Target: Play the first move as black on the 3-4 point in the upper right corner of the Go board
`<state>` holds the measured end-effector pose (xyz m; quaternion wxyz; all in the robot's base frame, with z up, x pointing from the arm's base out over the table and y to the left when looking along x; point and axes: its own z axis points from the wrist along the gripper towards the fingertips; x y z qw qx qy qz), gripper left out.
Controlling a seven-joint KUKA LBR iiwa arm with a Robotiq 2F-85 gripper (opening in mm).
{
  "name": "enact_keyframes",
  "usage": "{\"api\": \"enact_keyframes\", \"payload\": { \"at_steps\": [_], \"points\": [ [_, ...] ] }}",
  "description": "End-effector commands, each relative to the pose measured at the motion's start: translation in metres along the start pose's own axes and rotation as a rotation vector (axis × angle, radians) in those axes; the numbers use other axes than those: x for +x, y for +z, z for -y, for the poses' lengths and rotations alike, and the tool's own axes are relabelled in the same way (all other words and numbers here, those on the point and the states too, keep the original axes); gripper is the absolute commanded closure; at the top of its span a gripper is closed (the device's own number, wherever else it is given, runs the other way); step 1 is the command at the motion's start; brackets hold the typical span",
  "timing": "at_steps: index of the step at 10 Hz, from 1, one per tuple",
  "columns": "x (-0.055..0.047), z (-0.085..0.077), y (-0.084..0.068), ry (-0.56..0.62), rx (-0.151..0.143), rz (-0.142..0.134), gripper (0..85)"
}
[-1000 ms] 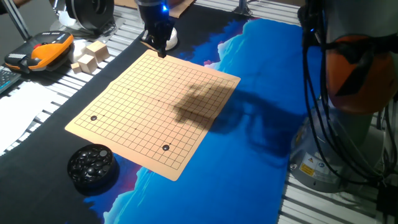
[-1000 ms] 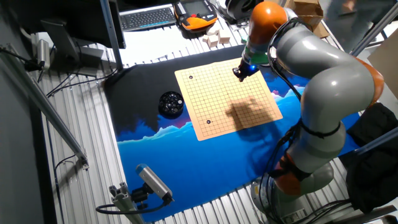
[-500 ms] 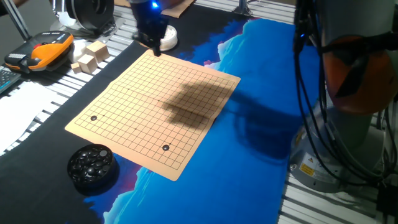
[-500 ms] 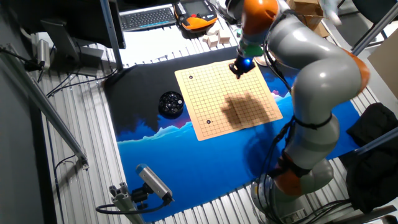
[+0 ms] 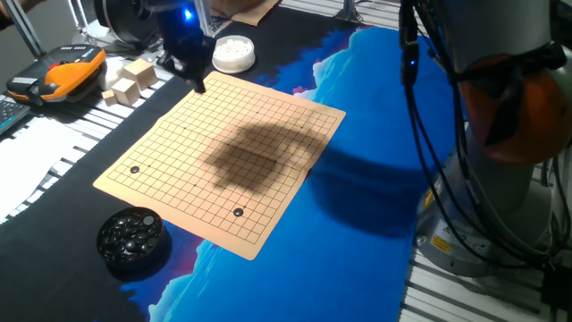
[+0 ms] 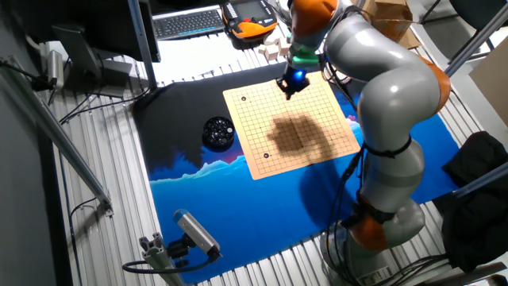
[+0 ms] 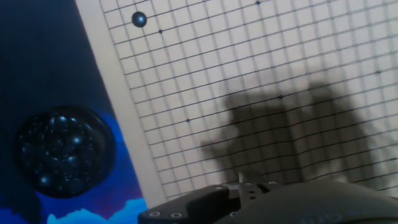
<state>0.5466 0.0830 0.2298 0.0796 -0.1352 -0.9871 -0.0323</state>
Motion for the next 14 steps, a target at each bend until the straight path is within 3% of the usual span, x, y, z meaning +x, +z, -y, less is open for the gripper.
{"api": "enact_keyframes", "payload": {
  "at_steps": [1,4,6,7,9,11,13,14],
  "points": [
    [0.02,-0.063,0.011,0.006,0.004,0.005,85.0],
    [0.048,-0.099,0.045,0.069,-0.008,0.04,85.0],
    [0.048,-0.099,0.045,0.046,0.02,0.05,85.0],
    [0.048,-0.099,0.045,0.009,0.058,0.06,85.0],
    [0.048,-0.099,0.045,-0.021,0.019,0.048,85.0],
    [0.048,-0.099,0.045,-0.066,0.026,0.032,85.0],
    [0.048,-0.099,0.045,-0.042,0.023,0.057,85.0],
    [0.048,-0.099,0.045,0.006,-0.02,0.04,85.0]
  ]
}}
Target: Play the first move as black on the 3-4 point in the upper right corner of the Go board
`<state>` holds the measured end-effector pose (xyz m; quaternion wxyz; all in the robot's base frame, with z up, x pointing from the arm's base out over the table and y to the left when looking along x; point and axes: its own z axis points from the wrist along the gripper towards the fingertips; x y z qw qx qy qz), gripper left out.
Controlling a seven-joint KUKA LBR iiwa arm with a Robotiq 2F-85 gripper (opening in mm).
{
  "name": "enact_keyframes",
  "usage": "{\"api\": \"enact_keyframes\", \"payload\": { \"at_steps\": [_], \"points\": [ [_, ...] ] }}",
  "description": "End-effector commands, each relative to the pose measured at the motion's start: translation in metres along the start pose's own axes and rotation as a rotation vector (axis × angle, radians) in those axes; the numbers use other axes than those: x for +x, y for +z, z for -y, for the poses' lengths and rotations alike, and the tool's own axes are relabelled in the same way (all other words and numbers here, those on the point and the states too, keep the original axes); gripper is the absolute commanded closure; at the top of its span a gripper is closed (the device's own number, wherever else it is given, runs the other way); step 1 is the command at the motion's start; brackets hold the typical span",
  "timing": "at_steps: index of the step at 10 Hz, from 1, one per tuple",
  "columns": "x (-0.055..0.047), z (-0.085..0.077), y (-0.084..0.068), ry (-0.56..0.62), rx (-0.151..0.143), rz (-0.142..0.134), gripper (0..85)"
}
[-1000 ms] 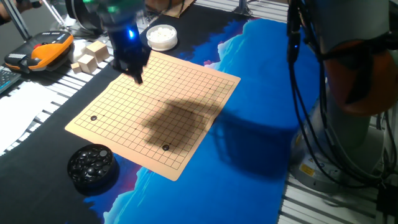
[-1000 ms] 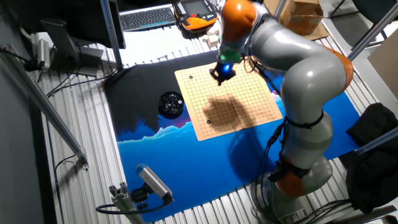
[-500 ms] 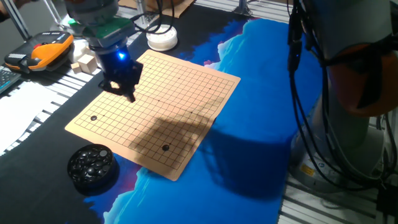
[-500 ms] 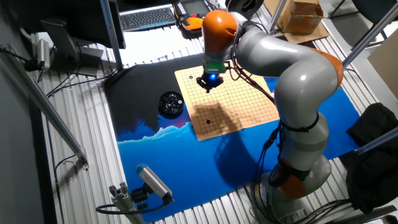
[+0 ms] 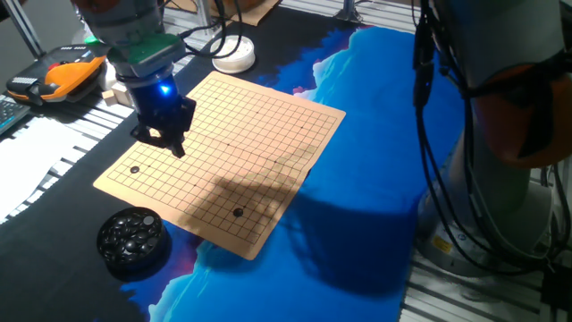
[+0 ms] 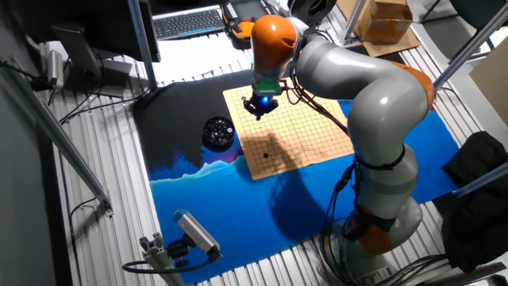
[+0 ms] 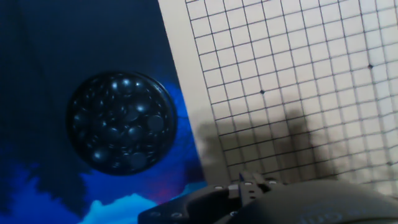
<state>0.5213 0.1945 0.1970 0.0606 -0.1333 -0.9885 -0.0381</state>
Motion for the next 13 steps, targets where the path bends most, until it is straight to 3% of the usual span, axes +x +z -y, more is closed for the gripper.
{"api": "enact_keyframes", "payload": {
  "at_steps": [1,2,3,4,8,13],
  "points": [
    [0.0,0.0,0.0,0.036,-0.015,-0.01,85.0],
    [0.0,-0.003,0.0,0.06,-0.018,-0.024,68.0],
    [0.001,-0.015,0.001,0.09,-0.024,-0.047,68.0],
    [0.001,-0.027,0.003,0.108,-0.021,-0.037,51.0],
    [-0.007,-0.06,0.025,0.171,-0.046,-0.004,51.0],
    [-0.019,-0.088,0.056,0.22,-0.069,0.028,51.0]
  ]
}}
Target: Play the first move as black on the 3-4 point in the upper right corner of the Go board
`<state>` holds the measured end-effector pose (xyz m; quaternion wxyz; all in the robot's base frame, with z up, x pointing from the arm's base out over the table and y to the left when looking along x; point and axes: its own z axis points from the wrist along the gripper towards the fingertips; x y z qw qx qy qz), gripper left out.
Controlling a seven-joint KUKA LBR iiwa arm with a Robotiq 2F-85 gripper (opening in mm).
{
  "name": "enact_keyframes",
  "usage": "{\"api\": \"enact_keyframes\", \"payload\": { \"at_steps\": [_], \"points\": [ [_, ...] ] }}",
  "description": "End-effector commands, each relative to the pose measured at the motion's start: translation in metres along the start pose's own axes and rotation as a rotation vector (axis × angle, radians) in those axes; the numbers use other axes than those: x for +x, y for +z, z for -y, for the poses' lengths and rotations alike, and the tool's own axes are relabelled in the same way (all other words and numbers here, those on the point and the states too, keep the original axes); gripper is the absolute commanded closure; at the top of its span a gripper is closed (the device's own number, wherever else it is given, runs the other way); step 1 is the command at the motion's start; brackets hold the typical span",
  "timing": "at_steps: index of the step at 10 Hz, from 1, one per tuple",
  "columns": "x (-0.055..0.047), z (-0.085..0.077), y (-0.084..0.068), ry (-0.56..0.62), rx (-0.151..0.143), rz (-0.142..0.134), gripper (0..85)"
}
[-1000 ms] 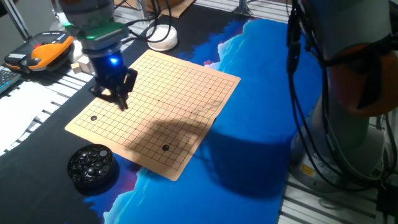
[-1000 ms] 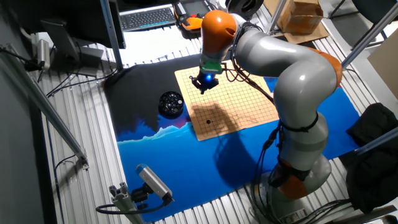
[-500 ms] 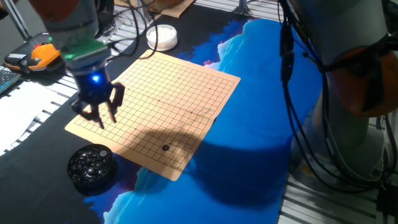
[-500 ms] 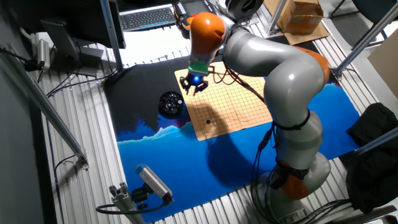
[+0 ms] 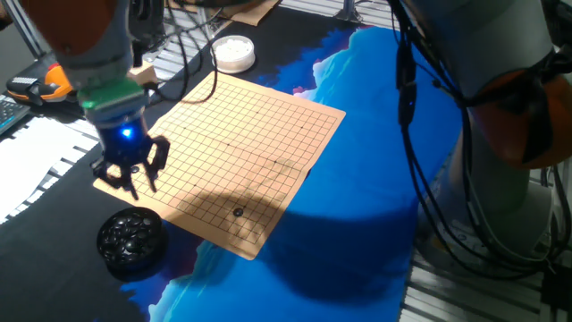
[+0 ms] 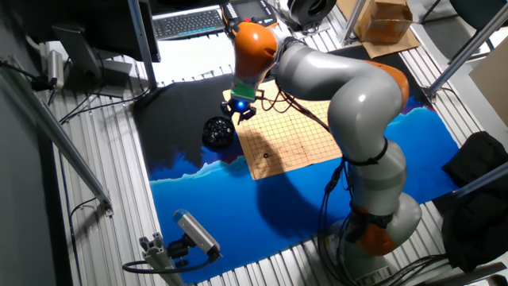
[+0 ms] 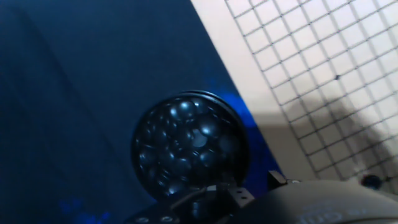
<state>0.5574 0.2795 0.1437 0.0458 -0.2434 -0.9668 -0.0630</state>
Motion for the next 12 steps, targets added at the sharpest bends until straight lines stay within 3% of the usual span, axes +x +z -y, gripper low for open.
{"api": "enact_keyframes", "payload": {
  "at_steps": [1,5,12],
  "points": [
    [0.001,-0.004,0.005,0.005,-0.001,0.009,51.0],
    [0.0,-0.017,0.027,0.022,0.0,0.045,51.0],
    [0.009,-0.034,0.067,0.057,-0.013,0.099,51.0]
  ]
}}
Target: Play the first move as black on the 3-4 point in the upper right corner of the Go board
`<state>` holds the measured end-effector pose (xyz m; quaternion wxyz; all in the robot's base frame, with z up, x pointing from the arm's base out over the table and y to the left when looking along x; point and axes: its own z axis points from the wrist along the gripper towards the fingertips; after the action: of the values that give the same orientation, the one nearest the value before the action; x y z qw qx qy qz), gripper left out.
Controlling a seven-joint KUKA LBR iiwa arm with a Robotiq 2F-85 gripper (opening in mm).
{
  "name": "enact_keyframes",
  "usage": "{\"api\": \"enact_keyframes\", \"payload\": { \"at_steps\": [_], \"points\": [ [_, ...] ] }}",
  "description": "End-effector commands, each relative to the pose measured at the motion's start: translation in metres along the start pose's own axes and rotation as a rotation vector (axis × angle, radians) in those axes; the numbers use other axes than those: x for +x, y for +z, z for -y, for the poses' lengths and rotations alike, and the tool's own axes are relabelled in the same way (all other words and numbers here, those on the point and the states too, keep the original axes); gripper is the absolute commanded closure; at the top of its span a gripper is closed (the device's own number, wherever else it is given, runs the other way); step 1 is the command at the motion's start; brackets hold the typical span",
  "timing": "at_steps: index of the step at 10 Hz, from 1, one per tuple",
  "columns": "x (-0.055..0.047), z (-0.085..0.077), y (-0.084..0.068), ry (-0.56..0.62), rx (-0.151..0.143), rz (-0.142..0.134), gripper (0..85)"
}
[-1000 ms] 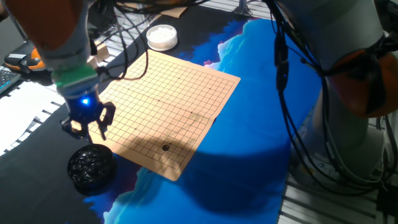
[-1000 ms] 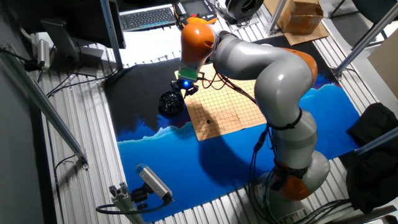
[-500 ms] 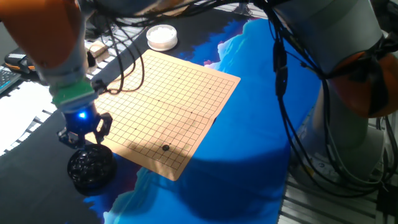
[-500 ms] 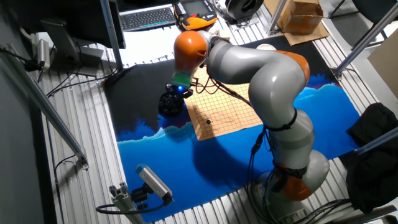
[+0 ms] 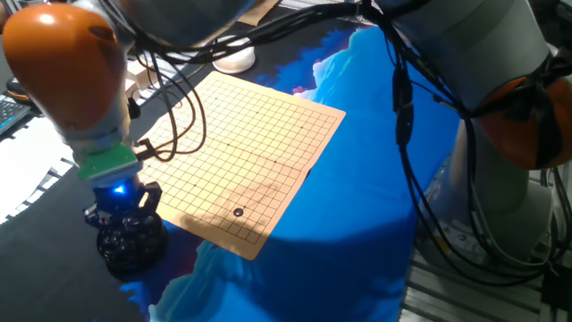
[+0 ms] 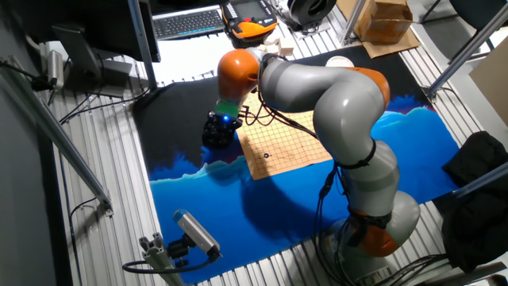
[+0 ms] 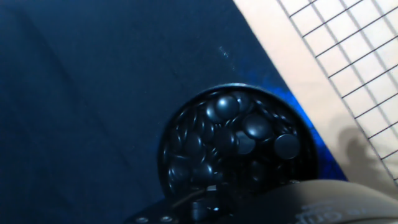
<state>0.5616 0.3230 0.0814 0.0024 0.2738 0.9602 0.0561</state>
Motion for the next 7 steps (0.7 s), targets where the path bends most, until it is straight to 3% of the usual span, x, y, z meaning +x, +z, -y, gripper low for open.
{"api": "enact_keyframes", "payload": {
  "at_steps": [1,4,7],
  "points": [
    [0.0,-0.001,0.003,0.002,-0.002,0.003,51.0],
    [0.003,-0.003,0.015,0.004,-0.005,0.023,51.0],
    [0.003,-0.004,0.018,0.005,-0.008,0.025,51.0]
  ]
}}
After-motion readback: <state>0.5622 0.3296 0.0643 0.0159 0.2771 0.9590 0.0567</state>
